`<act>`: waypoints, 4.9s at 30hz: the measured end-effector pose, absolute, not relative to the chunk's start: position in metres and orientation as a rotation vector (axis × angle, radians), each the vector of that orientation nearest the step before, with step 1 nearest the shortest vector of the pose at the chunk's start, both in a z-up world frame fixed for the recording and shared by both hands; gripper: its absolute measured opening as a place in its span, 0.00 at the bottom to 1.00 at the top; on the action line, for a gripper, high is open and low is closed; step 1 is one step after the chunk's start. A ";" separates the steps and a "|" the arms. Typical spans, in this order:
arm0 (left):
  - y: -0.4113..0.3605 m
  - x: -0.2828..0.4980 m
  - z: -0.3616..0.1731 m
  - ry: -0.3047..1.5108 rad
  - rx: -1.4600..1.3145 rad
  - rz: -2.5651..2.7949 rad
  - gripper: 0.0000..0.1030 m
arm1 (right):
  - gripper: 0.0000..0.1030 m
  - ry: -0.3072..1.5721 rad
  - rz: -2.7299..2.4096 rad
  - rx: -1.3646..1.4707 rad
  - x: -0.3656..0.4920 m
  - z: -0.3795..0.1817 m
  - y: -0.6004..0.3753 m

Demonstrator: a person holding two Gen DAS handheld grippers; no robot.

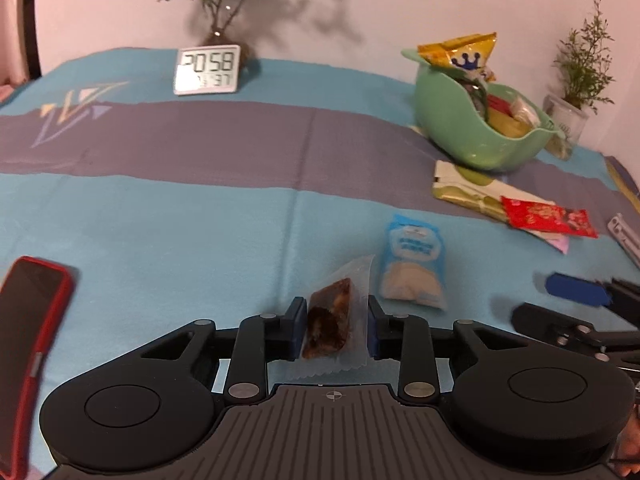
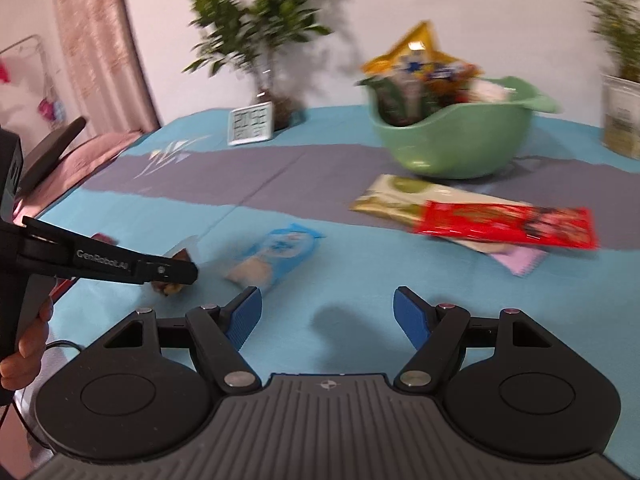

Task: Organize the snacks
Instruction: 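Grasp the brown wrapped snack with the left tool while the right grasps the blue-white pack, then carry the brown snack and blue-white pack over the green bowl and open both tools, then grasp the red printed candy bar with the left tool while the right grasps the cream-green pack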

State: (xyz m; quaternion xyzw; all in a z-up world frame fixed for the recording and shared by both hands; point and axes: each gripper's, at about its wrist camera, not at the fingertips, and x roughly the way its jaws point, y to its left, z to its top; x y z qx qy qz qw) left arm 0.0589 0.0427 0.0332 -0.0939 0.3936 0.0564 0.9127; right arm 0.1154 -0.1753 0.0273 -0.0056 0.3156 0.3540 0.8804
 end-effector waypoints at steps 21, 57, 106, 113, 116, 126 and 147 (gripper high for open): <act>0.038 0.049 0.022 0.790 -0.114 0.074 1.00 | 0.38 0.616 0.730 -0.249 0.131 0.010 -0.106; 0.024 0.057 0.047 0.725 -0.049 0.078 0.91 | 0.28 0.582 0.549 -0.183 0.100 0.016 -0.206; -0.066 0.292 0.114 0.569 -0.039 -0.226 0.95 | 0.28 0.382 0.526 0.031 0.298 0.099 -0.230; -0.050 0.288 0.115 0.587 -0.117 -0.265 1.00 | 0.49 0.450 0.519 0.131 0.324 0.082 -0.240; -0.047 0.280 0.119 0.569 -0.126 -0.271 1.00 | 0.59 0.441 0.515 0.163 0.316 0.081 -0.250; -0.029 0.246 0.129 0.540 -0.185 -0.253 1.00 | 0.71 0.534 0.574 0.185 0.284 0.067 -0.285; 0.036 0.112 0.045 0.717 -0.355 -0.099 1.00 | 0.65 0.676 0.922 -0.069 0.144 0.018 -0.202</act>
